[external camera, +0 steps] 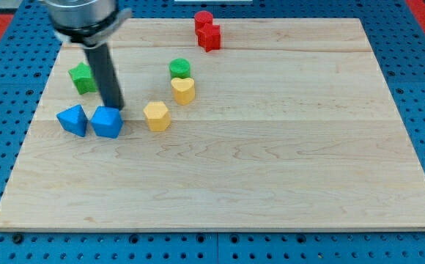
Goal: Push the green star diagonal to the green circle
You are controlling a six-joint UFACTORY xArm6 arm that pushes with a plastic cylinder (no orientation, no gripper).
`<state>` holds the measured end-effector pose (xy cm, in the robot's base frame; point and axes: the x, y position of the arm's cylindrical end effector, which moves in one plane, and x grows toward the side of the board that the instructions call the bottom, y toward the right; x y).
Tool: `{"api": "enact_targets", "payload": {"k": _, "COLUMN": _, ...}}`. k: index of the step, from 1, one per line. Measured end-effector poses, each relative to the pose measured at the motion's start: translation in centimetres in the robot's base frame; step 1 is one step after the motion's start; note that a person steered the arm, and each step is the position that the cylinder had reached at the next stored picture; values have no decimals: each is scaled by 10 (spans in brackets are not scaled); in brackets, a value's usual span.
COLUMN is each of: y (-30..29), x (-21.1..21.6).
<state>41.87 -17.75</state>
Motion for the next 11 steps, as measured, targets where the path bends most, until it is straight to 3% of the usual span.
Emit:
{"api": "enact_targets", "payload": {"k": 1, "y": -35, "x": -23}}
{"api": "enact_targets", "payload": {"k": 3, "y": -31, "x": -65}}
{"api": "enact_targets", "payload": {"k": 4, "y": -61, "x": -45}}
{"api": "enact_targets", "payload": {"k": 5, "y": -74, "x": -58}}
{"api": "enact_targets", "payload": {"k": 6, "y": -44, "x": -94}}
{"api": "enact_targets", "payload": {"k": 7, "y": -32, "x": -102}}
{"api": "enact_targets", "payload": {"k": 10, "y": 24, "x": -73}}
{"api": "enact_targets", "payload": {"k": 11, "y": 83, "x": -61}}
